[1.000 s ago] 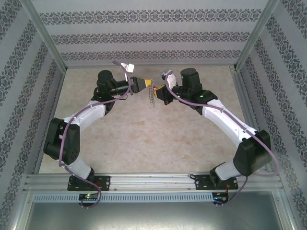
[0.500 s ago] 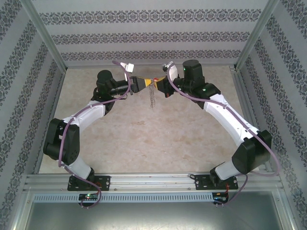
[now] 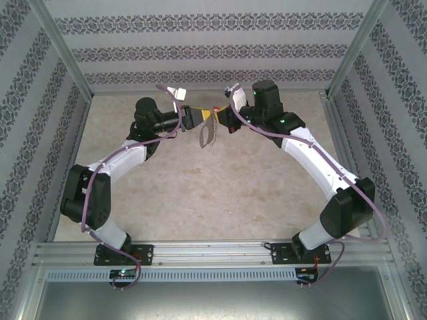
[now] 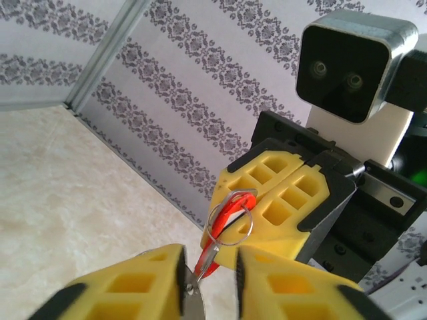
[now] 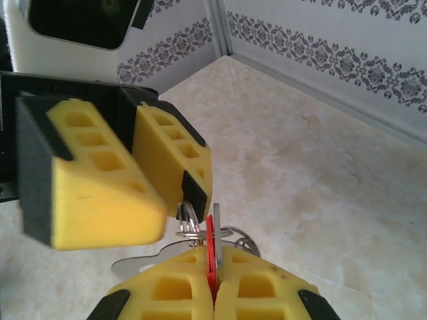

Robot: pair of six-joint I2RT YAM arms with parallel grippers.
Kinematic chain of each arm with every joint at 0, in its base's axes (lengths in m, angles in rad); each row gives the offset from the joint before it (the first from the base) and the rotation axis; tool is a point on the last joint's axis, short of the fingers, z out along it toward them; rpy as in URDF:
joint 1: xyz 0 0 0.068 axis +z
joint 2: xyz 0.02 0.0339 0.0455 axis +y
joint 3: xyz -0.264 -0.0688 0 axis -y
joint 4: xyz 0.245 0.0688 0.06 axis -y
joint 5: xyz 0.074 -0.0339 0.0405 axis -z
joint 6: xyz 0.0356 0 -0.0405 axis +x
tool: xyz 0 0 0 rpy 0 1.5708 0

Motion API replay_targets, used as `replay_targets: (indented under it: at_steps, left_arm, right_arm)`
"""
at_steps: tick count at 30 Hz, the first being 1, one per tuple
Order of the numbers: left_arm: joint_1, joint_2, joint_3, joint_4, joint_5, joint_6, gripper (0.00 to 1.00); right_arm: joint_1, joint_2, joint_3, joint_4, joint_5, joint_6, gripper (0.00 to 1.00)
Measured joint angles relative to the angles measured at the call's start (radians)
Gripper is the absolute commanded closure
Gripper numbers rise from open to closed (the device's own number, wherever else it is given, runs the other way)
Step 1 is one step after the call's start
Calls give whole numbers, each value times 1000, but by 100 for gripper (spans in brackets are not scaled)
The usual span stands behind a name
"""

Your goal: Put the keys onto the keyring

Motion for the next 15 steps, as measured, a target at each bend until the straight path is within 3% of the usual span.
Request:
replay_targets:
  at_steps: [15]
  left_arm:
    - [35,-125,-90,-50,-147,54,65]
  right_arm:
    - [-13,177,92,-27,12,34,100]
